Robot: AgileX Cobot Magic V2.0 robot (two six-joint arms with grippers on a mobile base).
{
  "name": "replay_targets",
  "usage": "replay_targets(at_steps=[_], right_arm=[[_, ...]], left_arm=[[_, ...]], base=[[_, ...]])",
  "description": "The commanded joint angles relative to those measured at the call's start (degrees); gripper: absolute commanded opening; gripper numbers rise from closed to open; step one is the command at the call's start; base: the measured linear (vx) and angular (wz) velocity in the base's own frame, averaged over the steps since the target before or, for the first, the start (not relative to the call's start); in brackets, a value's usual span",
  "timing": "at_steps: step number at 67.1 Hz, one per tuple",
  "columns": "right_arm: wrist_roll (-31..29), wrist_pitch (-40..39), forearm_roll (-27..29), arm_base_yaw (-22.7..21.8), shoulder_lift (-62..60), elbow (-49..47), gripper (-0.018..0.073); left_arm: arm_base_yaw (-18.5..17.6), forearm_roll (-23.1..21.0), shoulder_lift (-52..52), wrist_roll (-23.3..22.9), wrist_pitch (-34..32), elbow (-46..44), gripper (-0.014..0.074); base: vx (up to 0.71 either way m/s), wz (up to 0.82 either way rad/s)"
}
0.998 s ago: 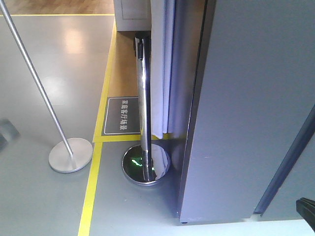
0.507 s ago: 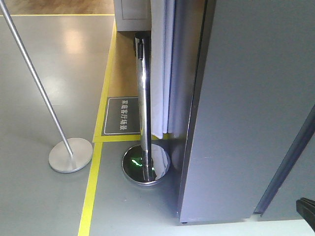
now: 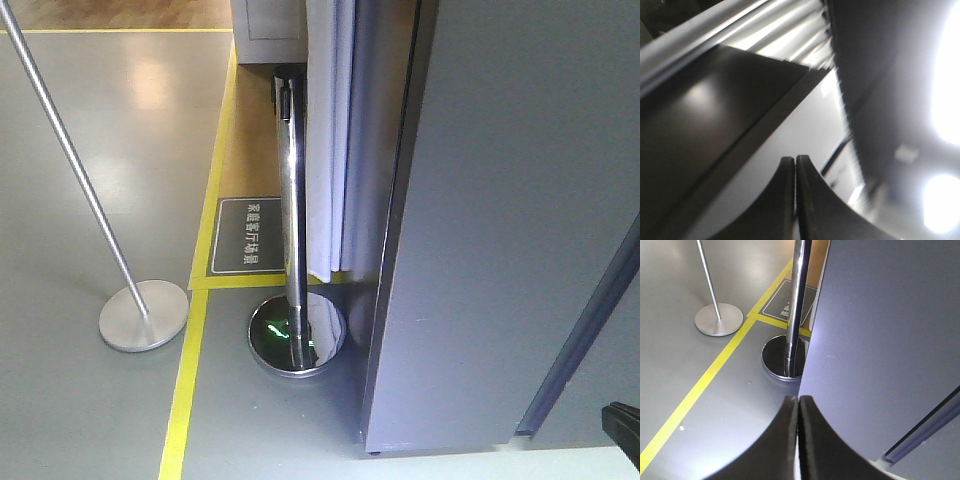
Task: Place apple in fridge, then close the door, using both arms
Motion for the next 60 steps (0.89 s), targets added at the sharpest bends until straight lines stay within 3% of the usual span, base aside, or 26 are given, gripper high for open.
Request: replay_targets(at_steps=[1, 5, 9, 14, 18, 25, 32, 38, 50, 60], right_arm=[[-0.28, -3.64, 0.12, 0.11, 0.36, -1.72, -0.0006], [-0.28, -3.64, 0.12, 0.11, 0.36, -1.72, -0.0006], [-0.28, -3.64, 0.12, 0.11, 0.36, -1.72, -0.0006], [-0.28, -3.64, 0.12, 0.11, 0.36, -1.72, -0.0006], [-0.28, -3.64, 0.12, 0.11, 0.36, -1.72, -0.0006], [-0.28, -3.64, 0.12, 0.11, 0.36, -1.72, -0.0006], [-0.28, -3.64, 0.12, 0.11, 0.36, -1.72, -0.0006], [-0.28, -3.64, 0.12, 0.11, 0.36, -1.72, -0.0006], [-0.28, -3.64, 0.12, 0.11, 0.36, -1.72, -0.0006], [-0.28, -3.64, 0.12, 0.11, 0.36, -1.72, -0.0006]], left_arm=[[-1.24, 4.64, 0.21, 15.81, -1.28, -1.28, -0.0008], [-1.51, 7.92, 0.21, 21.59, -1.56, -1.28, -0.0008], [-1.60, 8.67, 0.21, 21.44, -1.56, -1.28, -0.0008], [-1.60, 5.46, 0.21, 20.33, -1.51, -1.28, -0.0008], [-1.60, 1.17, 0.21, 22.22, -0.98, -1.28, -0.0008], [-1.78, -3.76, 0.21, 34.69, 2.88, -1.28, -0.0008], [-3.22, -4.23, 0.21, 47.85, 9.88, -1.28, -0.0008], [-3.87, -5.22, 0.21, 52.78, 17.01, -1.22, -0.0008], [-4.05, -16.15, -1.42, 54.56, 30.73, 2.90, -0.0008], [-6.28, -24.27, -4.80, 64.49, 34.06, 10.45, -0.0008]], base=[[0.00, 0.00], [0.00, 0.00], [0.00, 0.00], [0.00, 0.00], [0.00, 0.00], [0.00, 0.00], [0.00, 0.00], [0.00, 0.00], [0.00, 0.00], [0.00, 0.00]])
